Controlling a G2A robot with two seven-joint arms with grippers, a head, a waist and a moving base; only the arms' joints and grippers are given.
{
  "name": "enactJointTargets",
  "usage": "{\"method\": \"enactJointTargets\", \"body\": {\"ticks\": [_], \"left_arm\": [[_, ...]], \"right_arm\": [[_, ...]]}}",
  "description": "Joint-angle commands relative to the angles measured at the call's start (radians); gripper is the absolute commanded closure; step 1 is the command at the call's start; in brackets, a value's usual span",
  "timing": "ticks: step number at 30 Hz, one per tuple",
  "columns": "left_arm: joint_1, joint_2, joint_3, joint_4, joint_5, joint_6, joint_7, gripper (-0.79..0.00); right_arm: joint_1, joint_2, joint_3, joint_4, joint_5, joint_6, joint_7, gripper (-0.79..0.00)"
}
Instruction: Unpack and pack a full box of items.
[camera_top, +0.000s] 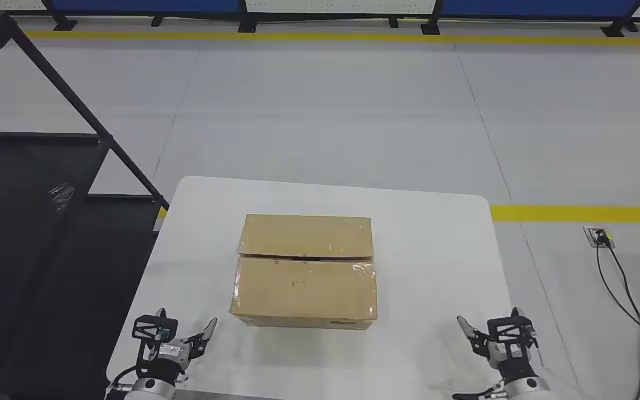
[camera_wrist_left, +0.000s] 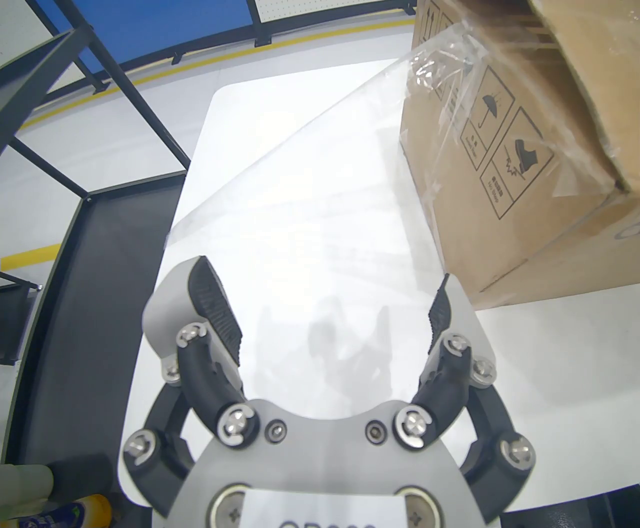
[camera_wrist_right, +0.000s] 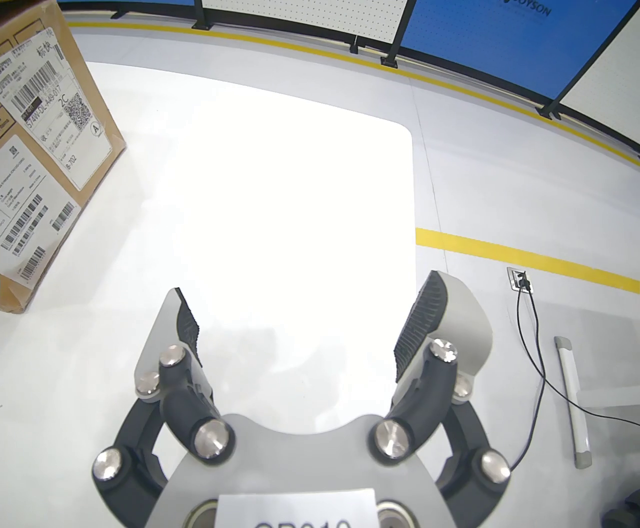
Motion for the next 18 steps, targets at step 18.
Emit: {"method": "enactJointTargets", "body": {"ticks": [18], "left_arm": [[-0.005, -0.001, -0.013, -0.02, -0.027, -0.031, 0.031, -0.785]], "right_arm": [[0.003, -0.001, 0.0, -0.039, 0.001, -0.035, 0.014, -0.785]]}}
